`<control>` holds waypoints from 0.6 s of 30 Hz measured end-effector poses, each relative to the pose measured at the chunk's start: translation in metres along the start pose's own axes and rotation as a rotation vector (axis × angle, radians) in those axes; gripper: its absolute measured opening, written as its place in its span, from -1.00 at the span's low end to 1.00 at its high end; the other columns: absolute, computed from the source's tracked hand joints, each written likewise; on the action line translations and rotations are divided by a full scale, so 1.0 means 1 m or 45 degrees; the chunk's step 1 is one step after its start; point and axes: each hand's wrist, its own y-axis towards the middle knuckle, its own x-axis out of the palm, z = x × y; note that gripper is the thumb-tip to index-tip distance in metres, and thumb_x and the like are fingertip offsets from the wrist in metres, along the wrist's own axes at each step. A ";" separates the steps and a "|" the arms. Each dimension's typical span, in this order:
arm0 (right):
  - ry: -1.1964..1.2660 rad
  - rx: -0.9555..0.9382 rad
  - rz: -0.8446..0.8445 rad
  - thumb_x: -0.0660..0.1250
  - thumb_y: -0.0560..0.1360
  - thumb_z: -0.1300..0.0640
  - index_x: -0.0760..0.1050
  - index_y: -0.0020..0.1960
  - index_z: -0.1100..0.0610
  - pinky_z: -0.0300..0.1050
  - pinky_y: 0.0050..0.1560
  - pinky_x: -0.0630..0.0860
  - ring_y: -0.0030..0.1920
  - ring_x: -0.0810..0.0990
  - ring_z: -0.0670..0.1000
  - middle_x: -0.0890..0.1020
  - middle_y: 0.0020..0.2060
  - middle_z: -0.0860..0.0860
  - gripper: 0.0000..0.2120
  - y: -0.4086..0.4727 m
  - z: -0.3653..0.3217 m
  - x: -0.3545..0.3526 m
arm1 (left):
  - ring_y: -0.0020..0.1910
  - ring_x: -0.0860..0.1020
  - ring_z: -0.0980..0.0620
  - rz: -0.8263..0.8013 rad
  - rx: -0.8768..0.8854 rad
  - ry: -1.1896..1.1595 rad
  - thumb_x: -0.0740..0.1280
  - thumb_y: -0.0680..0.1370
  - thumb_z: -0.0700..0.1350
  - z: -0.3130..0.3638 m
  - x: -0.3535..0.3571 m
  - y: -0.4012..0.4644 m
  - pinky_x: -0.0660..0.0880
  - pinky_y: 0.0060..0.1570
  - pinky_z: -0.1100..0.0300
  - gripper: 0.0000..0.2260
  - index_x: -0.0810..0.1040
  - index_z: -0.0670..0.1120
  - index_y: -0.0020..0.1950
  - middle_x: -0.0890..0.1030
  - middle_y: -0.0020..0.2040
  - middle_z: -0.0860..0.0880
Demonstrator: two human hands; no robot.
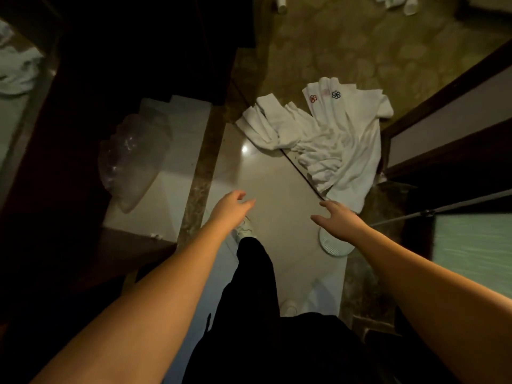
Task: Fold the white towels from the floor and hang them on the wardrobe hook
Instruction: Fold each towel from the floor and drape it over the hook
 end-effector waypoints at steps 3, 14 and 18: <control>0.098 0.104 -0.058 0.31 0.57 -0.23 0.32 0.55 0.09 -0.03 0.40 0.31 0.49 0.36 0.11 0.38 0.53 0.06 -0.34 0.051 -0.014 -0.012 | 0.37 0.48 -0.09 -0.088 -0.039 0.002 0.34 0.61 0.03 0.016 -0.016 0.061 0.41 0.36 0.03 -0.53 0.43 -0.11 0.48 0.49 0.44 -0.09; 0.366 0.214 -0.054 0.30 0.63 -0.11 0.31 0.55 0.17 -0.03 0.48 0.28 0.50 0.35 0.11 0.36 0.53 0.13 -0.40 0.250 -0.050 -0.056 | 0.30 0.51 -0.10 -0.271 -0.095 0.089 0.31 0.64 0.04 0.069 -0.036 0.278 0.39 0.14 0.18 -0.56 0.44 -0.13 0.46 0.52 0.37 -0.13; 0.375 0.255 -0.065 0.31 0.62 -0.10 0.35 0.53 0.17 -0.15 0.35 0.28 0.48 0.38 0.10 0.39 0.51 0.12 -0.42 0.326 -0.043 -0.068 | 0.18 0.53 -0.09 -0.295 -0.124 0.059 0.30 0.65 0.03 0.089 -0.030 0.362 0.40 0.08 0.15 -0.59 0.47 -0.16 0.43 0.55 0.30 -0.14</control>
